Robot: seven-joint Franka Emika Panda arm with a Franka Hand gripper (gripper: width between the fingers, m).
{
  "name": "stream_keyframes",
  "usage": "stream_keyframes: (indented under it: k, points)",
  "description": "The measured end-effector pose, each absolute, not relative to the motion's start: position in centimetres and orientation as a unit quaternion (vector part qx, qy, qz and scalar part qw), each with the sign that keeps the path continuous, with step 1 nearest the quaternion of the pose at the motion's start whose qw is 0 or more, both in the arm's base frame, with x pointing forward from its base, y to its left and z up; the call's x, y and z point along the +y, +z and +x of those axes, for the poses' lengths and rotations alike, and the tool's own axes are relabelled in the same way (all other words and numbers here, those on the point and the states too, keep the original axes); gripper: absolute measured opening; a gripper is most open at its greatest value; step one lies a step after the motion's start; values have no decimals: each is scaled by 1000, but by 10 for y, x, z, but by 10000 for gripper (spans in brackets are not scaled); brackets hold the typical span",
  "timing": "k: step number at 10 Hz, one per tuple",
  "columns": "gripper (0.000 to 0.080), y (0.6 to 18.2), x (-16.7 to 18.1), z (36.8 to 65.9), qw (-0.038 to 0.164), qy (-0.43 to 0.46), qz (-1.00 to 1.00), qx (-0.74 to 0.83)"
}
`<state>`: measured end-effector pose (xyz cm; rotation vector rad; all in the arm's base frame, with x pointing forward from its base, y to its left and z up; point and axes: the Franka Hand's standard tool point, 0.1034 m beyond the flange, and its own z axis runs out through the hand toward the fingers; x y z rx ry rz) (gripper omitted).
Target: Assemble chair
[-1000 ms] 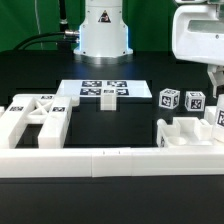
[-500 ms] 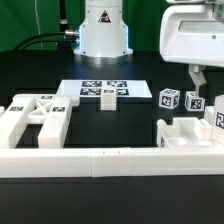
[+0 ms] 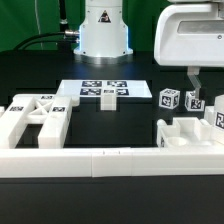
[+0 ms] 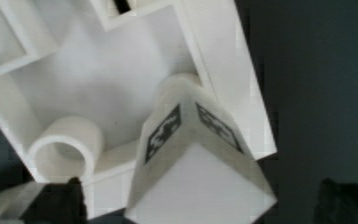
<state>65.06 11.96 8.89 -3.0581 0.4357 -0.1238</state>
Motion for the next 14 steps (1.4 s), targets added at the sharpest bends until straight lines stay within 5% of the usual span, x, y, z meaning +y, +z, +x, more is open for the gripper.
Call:
stream_keyframes:
  k: [8, 10, 14]
  points:
    - [639, 87, 117, 653, 4, -51, -991, -123]
    - [312, 87, 117, 653, 4, -51, -991, -123]
    - [279, 87, 116, 653, 7, -51, -996, -72]
